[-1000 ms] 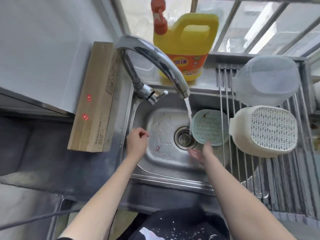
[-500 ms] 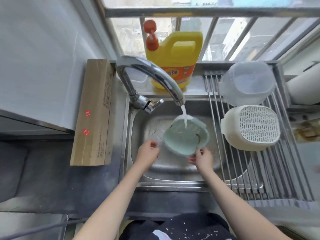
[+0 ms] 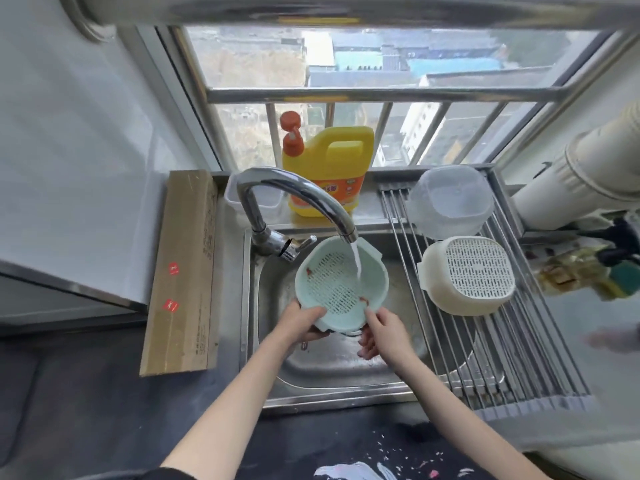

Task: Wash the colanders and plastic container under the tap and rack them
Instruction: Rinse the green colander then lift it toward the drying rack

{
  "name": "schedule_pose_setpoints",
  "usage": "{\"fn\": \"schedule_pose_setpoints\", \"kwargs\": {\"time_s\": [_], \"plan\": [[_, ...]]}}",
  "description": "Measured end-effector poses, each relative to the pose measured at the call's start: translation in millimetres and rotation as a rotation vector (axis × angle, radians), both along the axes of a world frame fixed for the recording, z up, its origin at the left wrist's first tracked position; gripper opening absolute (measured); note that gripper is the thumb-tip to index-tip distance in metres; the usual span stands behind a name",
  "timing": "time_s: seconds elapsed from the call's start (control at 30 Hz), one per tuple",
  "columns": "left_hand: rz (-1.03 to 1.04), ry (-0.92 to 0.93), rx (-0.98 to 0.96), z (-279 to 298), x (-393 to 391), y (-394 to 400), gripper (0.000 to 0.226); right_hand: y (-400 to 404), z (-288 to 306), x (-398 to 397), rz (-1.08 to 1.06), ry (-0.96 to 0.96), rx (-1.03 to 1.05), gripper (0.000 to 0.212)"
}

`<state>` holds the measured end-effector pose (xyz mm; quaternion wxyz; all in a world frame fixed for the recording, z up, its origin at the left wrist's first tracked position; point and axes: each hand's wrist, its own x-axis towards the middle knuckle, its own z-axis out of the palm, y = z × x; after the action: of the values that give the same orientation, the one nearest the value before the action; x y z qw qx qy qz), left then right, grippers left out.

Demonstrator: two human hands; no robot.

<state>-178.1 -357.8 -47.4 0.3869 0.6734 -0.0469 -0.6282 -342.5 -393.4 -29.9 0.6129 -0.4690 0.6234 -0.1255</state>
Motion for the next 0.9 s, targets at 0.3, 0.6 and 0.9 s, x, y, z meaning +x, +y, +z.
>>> {"fn": "schedule_pose_setpoints", "kwargs": {"time_s": [0.3,0.6,0.9], "plan": [[-0.066,-0.335,0.025,6,-5,4,0.044,-26,-9,-17,0.735,0.501,-0.974,0.051],[0.006,-0.465,-0.113,17,-23,1,0.032,-6,-29,29,1.248,0.888,-0.691,0.089],[-0.029,-0.415,-0.147,12,-23,9,0.040,-8,-14,32,1.110,0.974,-0.690,0.084]]}}
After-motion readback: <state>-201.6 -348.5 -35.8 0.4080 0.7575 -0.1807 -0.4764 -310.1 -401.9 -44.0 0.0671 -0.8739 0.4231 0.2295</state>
